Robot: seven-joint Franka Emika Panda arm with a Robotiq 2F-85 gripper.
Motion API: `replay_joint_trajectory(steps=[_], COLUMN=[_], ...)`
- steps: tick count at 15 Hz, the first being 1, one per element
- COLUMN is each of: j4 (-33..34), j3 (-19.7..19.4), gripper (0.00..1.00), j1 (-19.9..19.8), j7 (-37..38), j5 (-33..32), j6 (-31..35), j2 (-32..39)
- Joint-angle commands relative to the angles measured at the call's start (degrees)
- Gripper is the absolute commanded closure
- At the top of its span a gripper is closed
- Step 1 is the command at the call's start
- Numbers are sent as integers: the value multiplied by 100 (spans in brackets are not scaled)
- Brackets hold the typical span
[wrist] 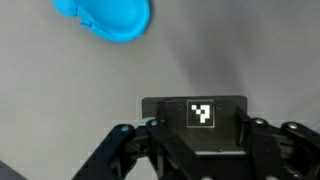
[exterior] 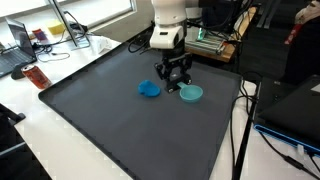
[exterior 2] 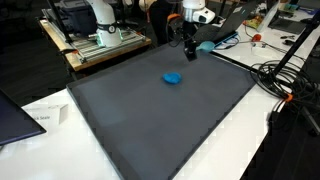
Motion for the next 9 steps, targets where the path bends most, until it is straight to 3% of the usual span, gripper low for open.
replay_joint_trajectory(steps=[1,9], j4=[291,610], j3=[59,80], gripper=[65,65], j1=[-226,-576], j7=[-276,-292], j5=[139,121], j6=[249,510], j2=[358,836])
